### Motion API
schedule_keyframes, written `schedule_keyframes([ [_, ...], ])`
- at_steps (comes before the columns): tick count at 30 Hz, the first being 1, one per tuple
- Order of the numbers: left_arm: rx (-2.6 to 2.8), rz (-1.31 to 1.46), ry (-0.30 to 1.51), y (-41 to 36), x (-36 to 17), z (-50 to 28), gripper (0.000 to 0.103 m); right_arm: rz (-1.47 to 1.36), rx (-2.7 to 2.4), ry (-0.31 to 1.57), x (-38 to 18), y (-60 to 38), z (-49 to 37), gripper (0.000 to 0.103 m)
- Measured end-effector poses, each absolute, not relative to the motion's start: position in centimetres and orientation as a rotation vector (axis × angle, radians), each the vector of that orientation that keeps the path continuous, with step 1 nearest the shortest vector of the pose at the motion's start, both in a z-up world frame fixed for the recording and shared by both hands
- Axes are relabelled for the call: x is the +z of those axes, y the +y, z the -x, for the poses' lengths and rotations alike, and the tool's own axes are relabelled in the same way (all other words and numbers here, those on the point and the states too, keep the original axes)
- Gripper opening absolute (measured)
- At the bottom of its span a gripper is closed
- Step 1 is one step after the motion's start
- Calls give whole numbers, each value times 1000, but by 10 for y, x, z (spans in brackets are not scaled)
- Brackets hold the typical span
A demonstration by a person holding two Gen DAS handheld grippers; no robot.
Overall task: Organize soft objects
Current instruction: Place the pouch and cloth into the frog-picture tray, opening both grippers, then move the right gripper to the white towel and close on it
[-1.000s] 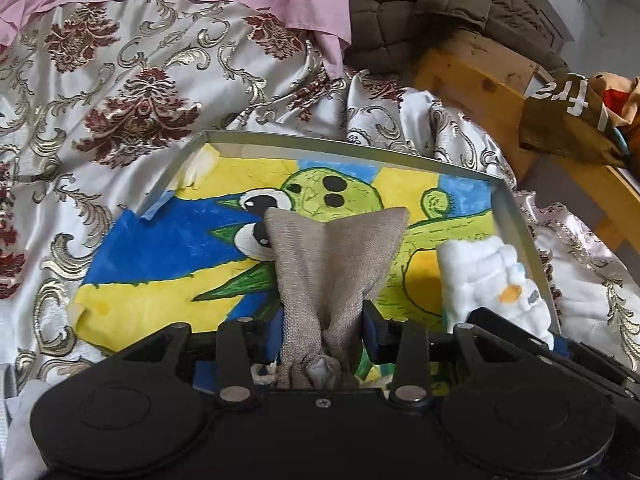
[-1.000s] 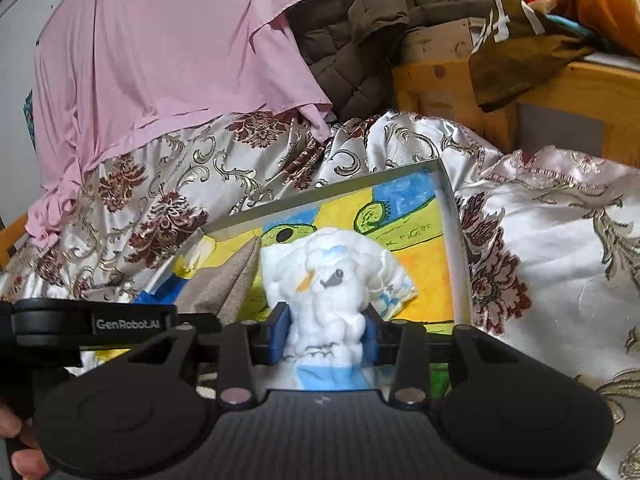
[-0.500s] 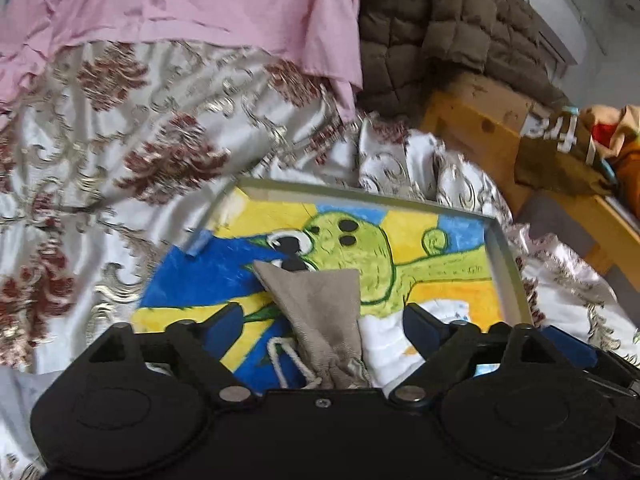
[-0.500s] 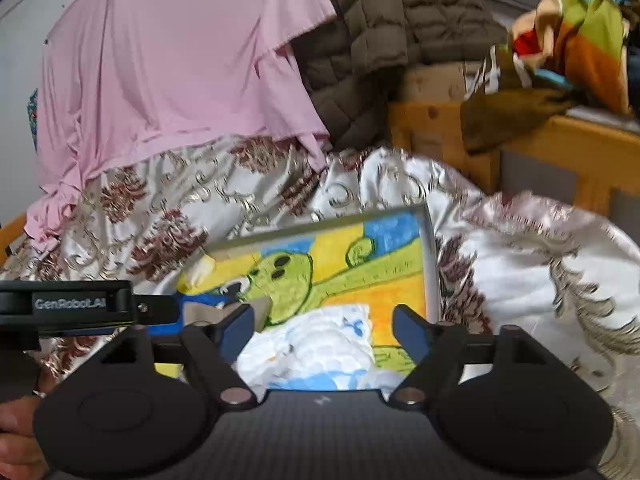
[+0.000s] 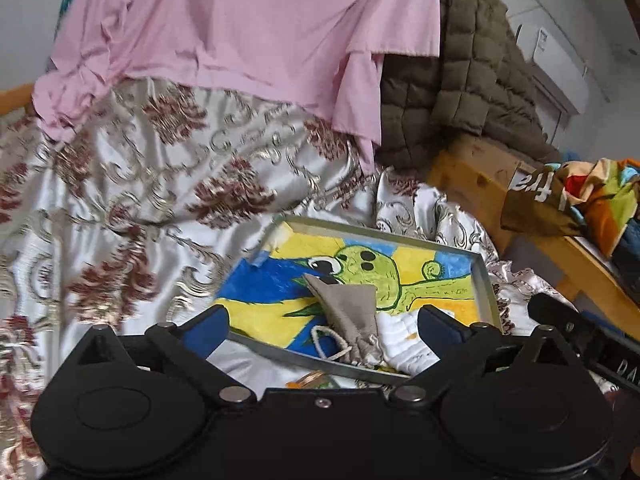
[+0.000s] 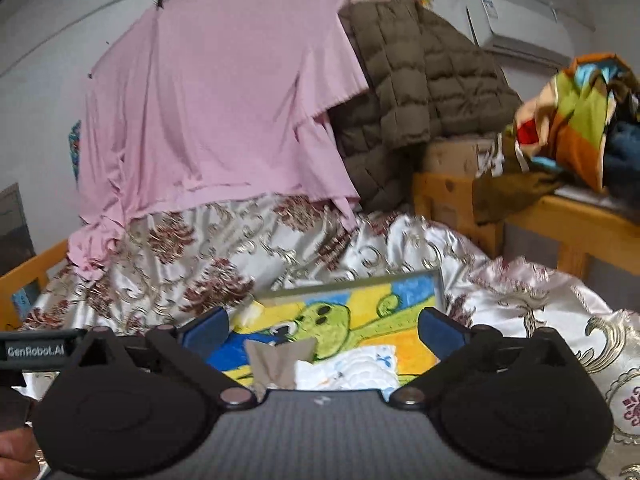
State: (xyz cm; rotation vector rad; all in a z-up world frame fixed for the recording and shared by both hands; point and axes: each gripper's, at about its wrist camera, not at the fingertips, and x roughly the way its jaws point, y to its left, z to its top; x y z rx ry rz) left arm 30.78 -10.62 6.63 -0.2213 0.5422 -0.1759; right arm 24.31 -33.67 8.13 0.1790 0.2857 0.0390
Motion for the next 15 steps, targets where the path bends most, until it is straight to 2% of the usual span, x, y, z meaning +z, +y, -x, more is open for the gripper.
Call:
schedule_keyframes([
  [15, -141, 193, 429, -61, 89, -194, 102, -102, 59, 185, 102, -285, -154, 103],
])
